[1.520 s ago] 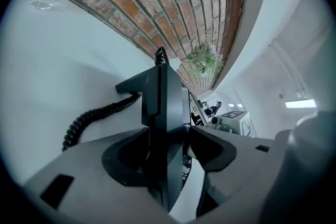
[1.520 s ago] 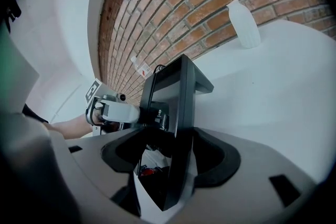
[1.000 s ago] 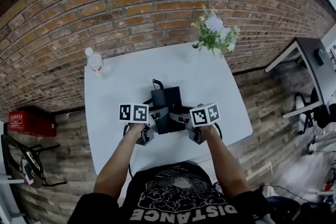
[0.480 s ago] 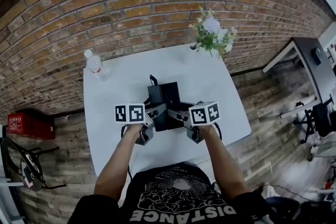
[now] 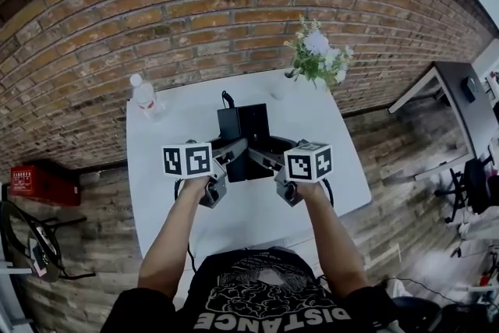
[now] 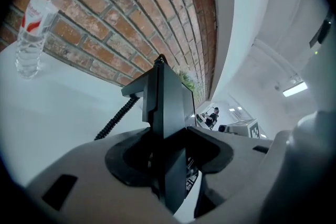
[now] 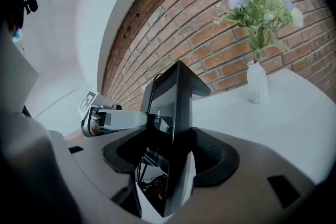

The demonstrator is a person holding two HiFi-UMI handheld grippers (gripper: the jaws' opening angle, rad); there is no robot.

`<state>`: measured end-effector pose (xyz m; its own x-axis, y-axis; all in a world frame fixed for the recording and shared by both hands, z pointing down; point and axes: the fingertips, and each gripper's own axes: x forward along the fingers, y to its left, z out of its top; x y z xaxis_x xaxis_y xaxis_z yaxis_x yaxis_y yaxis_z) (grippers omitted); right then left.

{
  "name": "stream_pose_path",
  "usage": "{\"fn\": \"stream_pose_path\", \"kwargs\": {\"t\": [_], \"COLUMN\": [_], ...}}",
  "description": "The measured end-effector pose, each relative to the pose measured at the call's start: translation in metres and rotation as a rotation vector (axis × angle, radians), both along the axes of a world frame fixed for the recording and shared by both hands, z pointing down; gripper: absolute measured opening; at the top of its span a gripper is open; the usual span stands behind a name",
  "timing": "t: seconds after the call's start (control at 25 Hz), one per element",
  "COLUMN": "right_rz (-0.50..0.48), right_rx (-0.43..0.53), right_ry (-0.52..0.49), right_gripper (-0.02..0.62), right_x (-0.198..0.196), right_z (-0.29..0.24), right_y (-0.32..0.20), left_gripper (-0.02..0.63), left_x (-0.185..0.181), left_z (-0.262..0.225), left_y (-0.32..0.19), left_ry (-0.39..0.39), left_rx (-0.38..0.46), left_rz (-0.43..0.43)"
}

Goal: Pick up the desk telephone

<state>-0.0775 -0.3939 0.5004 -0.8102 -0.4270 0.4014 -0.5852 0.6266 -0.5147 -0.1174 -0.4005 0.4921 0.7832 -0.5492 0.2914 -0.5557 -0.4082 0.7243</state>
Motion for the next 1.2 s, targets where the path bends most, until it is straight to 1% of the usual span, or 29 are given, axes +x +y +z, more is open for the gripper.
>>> {"fn": "stream_pose_path", "kwargs": {"t": [0.32,0.6,1.0,1.2], "right_rz": [-0.001,-0.031,-0.079,-0.083], "right_rx": [0.117,0.2,0.357,0.418], "right_ry": [-0.042,-0.053,-0.104,-0.138], "right_gripper": [0.264,0.264,0.265,0.265], "right_x": [-0.001,0.003,0.012,0.016], "right_z": [-0.054,-0.088,-0.15,-0.171], "right_y": [-0.01,-0.001,0.015,0.022], "left_gripper": [0.209,0.209,0.209,0.209], "left_x": [-0.001,0.003,0.011,0.015], "left_z": [-0.056,-0.09,-0.155,-0.177], "left_y": [-0.009,0.002,0.023,0.031], "left_ry": [-0.033,-0.042,-0.096,-0.127], "left_rx": [0.128,0.203,0.37,0.425], "left_rz": [-0.025,-0.067,-0.135,-0.151]}}
